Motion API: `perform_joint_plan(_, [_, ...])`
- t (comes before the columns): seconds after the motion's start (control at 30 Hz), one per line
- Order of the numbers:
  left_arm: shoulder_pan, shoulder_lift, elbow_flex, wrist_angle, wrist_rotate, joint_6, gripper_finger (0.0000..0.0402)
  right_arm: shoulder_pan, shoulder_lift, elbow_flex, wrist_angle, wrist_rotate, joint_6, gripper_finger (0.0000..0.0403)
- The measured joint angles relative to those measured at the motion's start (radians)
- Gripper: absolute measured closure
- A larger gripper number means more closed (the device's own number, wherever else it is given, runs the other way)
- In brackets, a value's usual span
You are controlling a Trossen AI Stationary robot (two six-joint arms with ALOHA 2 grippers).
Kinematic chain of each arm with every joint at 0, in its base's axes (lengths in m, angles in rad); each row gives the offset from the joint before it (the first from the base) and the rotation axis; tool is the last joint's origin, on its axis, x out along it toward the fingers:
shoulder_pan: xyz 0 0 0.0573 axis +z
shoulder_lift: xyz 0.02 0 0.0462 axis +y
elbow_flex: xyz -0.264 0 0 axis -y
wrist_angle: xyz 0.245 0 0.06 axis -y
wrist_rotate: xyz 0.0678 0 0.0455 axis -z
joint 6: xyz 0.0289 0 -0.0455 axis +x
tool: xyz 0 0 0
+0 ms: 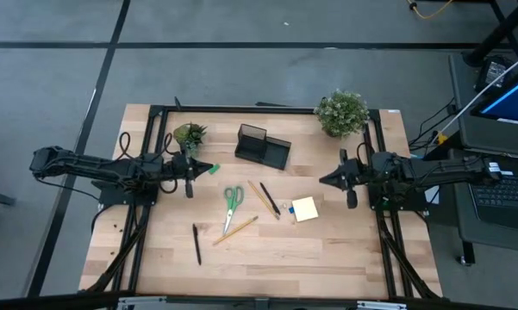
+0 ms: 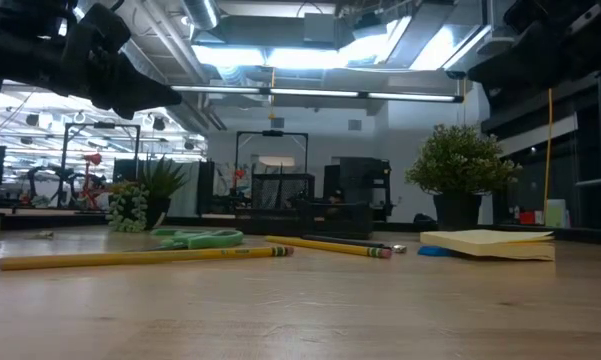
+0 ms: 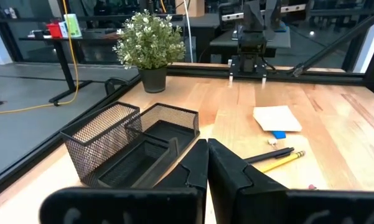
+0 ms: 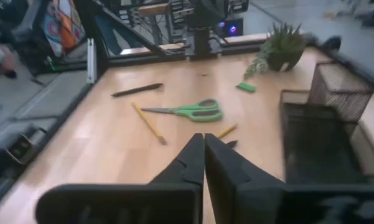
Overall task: Pick and place office supplies into organizer
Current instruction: Put the top pen into the desk organizer
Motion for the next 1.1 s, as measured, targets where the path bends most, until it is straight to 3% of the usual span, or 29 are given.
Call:
perform_joint_plan(0.33, [0.0, 0.0, 0.0, 0.0, -0.006, 0.042, 0.04, -0.001, 0.097, 0.014, -0.003, -0.021, 0.054, 0.0394])
perform_joint_plan(0.57, [0.0, 0.0, 0.0, 0.0, -0.006, 0.043, 0.0399, 0.001, 0.247, 0.145, -0.031, -0.021, 0.048, 0.0394])
perform_joint_plan(0.8, [0.0, 0.0, 0.0, 0.0, -0.006, 0.043, 0.0399, 0.047, 0.455, 0.287, -0.186, -0.018, 0.049, 0.0399])
perform_joint_plan(0.93, [0.0, 0.0, 0.0, 0.0, -0.006, 0.043, 0.04, 0.129, 0.557, 0.378, -0.286, 0.058, 0.057, 0.0398])
perform_joint_plan(1.1, [0.0, 0.0, 0.0, -0.001, -0.006, 0.042, 0.0399, 0.252, 0.653, 0.512, -0.459, 0.237, 0.143, 0.0399])
